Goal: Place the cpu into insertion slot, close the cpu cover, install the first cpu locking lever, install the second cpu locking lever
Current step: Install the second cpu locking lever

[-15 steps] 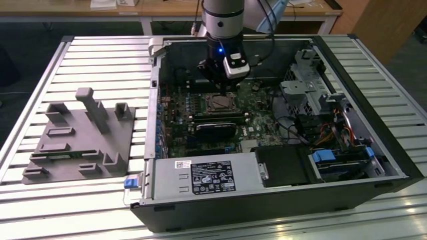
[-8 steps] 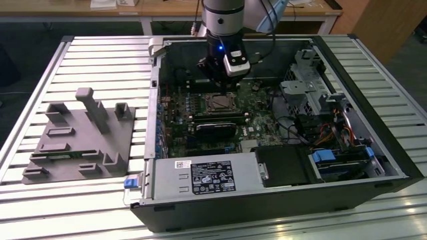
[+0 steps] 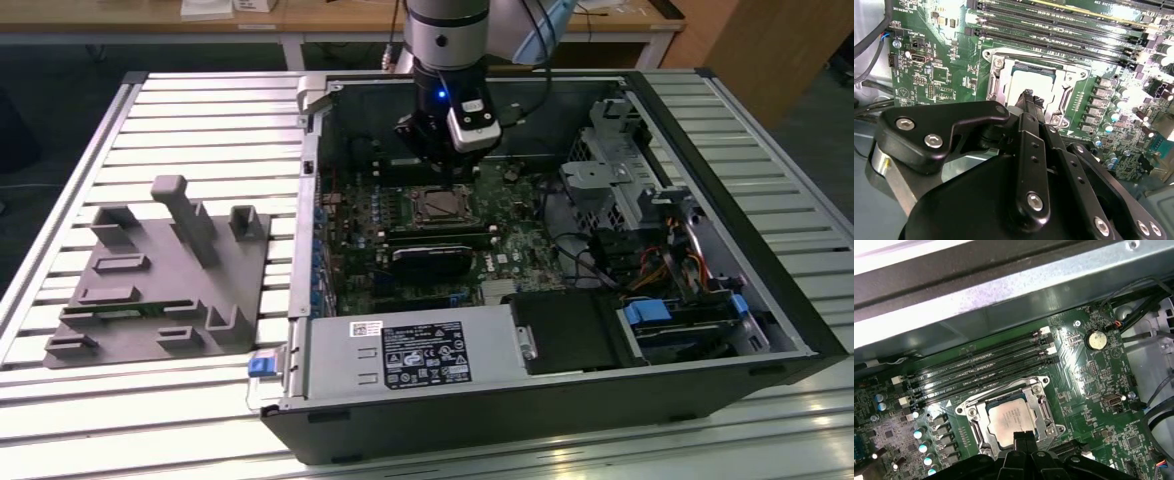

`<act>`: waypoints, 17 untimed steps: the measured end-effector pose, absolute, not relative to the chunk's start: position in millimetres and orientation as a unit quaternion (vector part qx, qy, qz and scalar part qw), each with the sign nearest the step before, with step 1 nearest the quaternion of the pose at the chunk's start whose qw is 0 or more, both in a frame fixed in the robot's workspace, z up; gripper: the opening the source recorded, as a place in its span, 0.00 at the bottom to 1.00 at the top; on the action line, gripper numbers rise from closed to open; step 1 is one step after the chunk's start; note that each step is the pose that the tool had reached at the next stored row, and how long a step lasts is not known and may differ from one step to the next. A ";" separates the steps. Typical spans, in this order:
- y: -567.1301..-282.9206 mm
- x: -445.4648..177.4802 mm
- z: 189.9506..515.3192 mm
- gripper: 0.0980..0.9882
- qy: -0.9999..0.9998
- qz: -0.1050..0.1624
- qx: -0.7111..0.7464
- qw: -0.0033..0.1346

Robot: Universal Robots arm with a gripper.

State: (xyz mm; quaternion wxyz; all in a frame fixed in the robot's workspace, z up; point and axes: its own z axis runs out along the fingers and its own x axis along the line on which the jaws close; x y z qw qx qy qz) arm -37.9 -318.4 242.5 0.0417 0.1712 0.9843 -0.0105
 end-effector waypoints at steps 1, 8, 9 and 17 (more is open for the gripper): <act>-318.9 -37.9 242.6 0.01 0.984 -0.011 0.171 0.042; -323.2 -38.0 242.5 0.01 0.984 -0.012 0.171 0.042; -323.8 -37.9 242.5 0.01 0.984 -0.012 0.171 0.042; -327.9 -37.9 242.5 0.01 0.984 -0.013 0.171 0.042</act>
